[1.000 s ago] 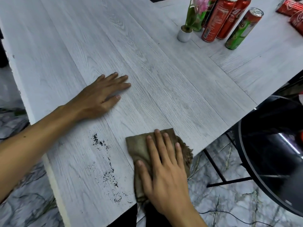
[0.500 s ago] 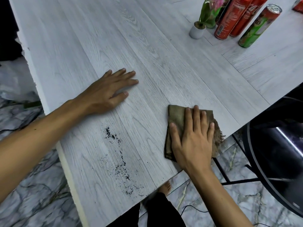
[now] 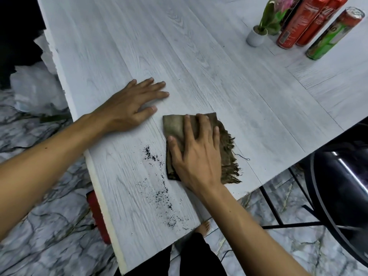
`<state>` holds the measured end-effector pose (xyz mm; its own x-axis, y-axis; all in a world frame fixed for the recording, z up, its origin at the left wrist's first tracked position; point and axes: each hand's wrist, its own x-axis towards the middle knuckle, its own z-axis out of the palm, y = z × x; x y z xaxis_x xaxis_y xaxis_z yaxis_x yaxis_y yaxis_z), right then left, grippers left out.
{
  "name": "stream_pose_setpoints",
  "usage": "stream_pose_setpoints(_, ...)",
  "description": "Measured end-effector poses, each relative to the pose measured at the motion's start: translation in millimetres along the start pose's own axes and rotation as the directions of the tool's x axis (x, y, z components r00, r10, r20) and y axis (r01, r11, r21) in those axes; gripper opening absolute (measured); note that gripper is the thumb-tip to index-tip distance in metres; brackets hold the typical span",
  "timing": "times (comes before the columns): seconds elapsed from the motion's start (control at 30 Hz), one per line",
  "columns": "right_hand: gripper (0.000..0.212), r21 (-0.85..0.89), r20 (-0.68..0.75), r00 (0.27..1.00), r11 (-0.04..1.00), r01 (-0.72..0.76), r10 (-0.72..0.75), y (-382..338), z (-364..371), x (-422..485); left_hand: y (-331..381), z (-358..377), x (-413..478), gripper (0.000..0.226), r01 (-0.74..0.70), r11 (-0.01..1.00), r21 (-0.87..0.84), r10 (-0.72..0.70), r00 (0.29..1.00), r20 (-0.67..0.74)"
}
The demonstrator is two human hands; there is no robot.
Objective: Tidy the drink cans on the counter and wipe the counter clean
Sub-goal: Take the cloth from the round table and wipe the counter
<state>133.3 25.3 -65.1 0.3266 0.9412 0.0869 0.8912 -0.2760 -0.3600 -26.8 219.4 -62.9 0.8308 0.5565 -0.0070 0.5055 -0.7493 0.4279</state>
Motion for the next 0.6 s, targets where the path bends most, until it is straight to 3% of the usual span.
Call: stream_pose_setpoints(0.6, 0.066, 0.005, 0.128, 0.944, 0.952, 0.305, -0.303, -25.6, 8.2, -5.8, 2.1, -0.9, -20.4, 0.05, 0.03, 0.999, -0.044, -0.032, 0.999, -0.024)
